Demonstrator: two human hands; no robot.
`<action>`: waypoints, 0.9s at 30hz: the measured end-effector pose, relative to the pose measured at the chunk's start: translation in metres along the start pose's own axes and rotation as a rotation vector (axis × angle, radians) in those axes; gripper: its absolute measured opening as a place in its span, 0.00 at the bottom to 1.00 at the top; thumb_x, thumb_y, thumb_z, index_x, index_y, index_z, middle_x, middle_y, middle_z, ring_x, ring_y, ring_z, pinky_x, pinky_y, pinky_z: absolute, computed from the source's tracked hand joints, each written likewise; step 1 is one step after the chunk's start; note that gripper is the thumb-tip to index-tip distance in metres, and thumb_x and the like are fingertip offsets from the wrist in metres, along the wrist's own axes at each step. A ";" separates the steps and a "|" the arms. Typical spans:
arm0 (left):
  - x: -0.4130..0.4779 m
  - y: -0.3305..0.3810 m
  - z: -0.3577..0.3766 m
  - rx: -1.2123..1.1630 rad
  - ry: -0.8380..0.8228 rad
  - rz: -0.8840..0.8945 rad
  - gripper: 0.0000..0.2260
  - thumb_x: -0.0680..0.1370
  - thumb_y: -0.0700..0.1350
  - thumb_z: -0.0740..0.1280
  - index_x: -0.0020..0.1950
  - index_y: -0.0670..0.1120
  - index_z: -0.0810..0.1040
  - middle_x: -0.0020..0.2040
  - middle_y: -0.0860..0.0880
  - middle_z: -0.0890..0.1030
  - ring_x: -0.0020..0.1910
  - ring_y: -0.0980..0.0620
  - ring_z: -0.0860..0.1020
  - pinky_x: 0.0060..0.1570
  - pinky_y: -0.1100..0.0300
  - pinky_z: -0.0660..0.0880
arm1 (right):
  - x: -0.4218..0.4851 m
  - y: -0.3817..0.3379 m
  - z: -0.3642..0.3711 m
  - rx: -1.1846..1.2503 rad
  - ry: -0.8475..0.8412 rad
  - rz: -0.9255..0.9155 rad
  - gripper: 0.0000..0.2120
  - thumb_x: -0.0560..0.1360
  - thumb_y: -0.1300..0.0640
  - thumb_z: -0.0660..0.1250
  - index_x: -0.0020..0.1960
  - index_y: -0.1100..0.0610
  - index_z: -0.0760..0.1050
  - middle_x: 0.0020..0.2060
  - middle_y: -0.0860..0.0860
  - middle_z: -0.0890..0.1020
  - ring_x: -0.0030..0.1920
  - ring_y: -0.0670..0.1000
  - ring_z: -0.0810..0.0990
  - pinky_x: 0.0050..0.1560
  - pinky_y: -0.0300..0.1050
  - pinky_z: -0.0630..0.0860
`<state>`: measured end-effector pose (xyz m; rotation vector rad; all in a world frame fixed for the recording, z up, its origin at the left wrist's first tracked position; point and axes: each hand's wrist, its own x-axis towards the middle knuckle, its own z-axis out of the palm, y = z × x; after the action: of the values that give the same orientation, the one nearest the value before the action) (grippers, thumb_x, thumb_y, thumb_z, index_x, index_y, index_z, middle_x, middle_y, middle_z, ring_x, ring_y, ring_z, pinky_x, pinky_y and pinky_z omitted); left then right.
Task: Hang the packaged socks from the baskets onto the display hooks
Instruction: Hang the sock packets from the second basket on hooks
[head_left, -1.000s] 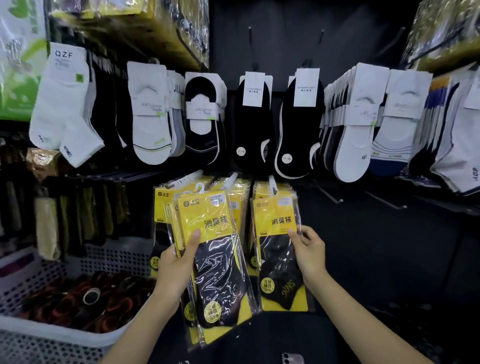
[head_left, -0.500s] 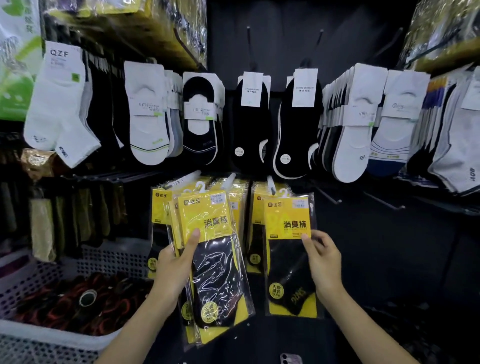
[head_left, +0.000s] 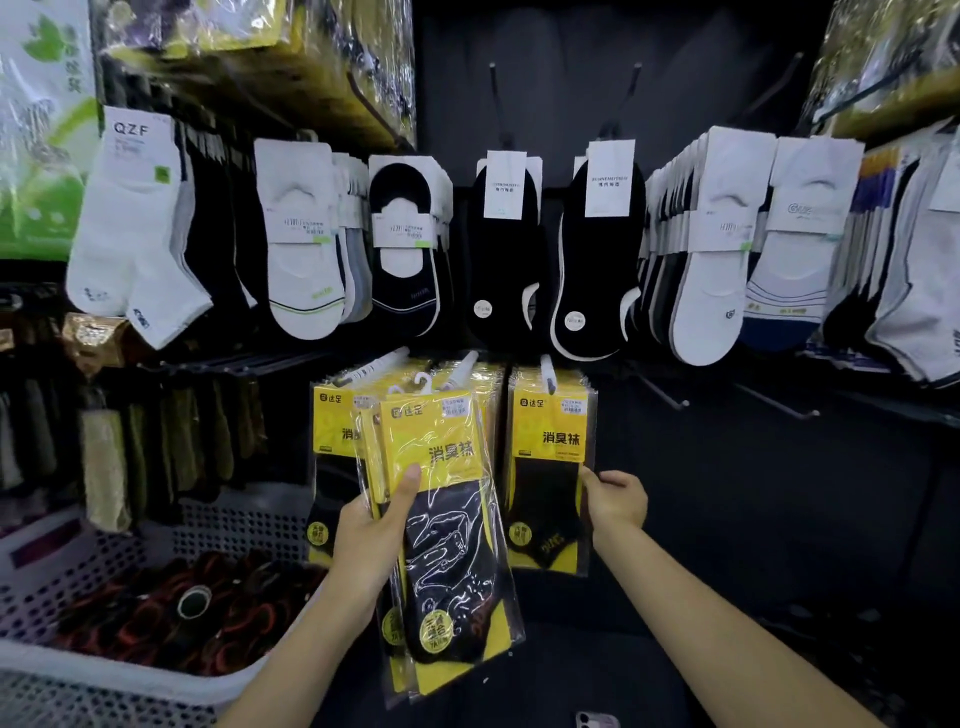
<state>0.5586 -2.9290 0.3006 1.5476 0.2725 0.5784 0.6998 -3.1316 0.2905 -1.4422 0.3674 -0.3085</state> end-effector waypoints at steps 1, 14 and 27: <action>-0.002 0.000 0.002 0.012 -0.002 0.010 0.16 0.68 0.64 0.64 0.39 0.51 0.75 0.27 0.59 0.72 0.26 0.67 0.74 0.42 0.66 0.68 | -0.004 0.000 -0.003 -0.014 0.014 -0.020 0.12 0.72 0.57 0.72 0.52 0.59 0.74 0.53 0.58 0.79 0.47 0.53 0.76 0.47 0.46 0.74; -0.039 0.006 0.037 -0.004 -0.135 0.024 0.13 0.69 0.63 0.67 0.41 0.54 0.74 0.27 0.66 0.79 0.30 0.72 0.77 0.26 0.77 0.70 | -0.105 -0.027 -0.045 0.077 -0.573 -0.203 0.19 0.66 0.51 0.75 0.52 0.59 0.77 0.49 0.58 0.83 0.51 0.59 0.82 0.56 0.54 0.79; -0.024 0.020 -0.008 0.080 0.032 0.123 0.24 0.70 0.65 0.60 0.24 0.52 0.56 0.20 0.55 0.57 0.20 0.56 0.57 0.28 0.60 0.57 | -0.065 -0.039 -0.064 0.126 -0.385 -0.216 0.04 0.78 0.61 0.65 0.52 0.57 0.74 0.48 0.56 0.85 0.50 0.56 0.83 0.59 0.56 0.77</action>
<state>0.5304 -2.9357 0.3158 1.6419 0.2283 0.6969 0.6148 -3.1663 0.3269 -1.3818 -0.1189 -0.2162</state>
